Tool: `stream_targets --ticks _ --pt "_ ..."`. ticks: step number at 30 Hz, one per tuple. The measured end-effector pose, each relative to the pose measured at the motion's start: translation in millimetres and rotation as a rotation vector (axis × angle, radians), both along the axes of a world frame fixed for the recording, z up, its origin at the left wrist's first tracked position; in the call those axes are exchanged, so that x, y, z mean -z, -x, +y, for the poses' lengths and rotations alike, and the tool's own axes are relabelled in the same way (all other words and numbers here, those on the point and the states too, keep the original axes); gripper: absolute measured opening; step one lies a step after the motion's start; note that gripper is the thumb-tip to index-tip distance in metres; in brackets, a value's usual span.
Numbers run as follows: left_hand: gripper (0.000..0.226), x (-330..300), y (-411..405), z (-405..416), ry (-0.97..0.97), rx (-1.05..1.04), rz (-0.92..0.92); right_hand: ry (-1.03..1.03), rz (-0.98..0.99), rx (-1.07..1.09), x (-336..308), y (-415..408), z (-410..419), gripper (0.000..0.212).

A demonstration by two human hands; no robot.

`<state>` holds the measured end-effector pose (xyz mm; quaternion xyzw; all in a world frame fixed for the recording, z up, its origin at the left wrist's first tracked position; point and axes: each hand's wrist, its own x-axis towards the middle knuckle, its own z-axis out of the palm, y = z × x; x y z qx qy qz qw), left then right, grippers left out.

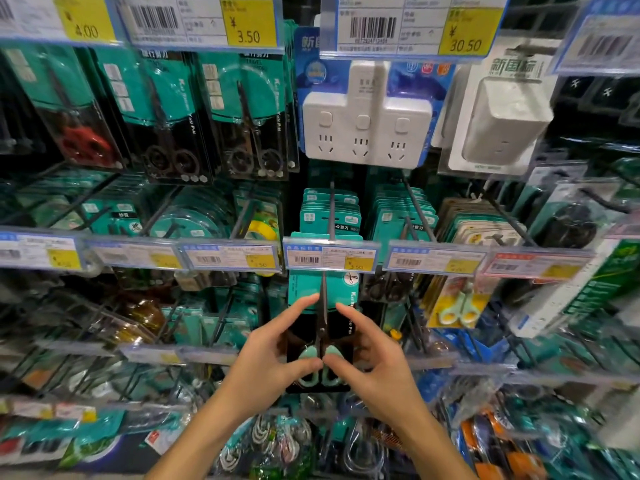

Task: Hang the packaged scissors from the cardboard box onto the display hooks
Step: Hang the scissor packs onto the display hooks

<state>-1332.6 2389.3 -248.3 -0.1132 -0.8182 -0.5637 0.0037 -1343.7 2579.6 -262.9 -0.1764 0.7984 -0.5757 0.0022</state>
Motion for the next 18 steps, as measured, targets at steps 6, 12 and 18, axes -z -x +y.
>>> stream_targets --ticks 6,12,18 --pt "0.079 -3.2 -2.8 2.5 0.06 0.02 0.032 -0.009 -0.01 0.004 -3.8 -5.7 6.8 0.066" --pt "0.076 5.4 10.7 -3.7 0.037 0.01 0.049 -0.049 -0.017 -0.019 1.7 2.9 2.2 0.06" --pt "0.07 28.7 8.6 -2.2 -0.09 -0.136 0.029 -0.034 -0.074 0.008 10.8 9.6 7.6 0.055"
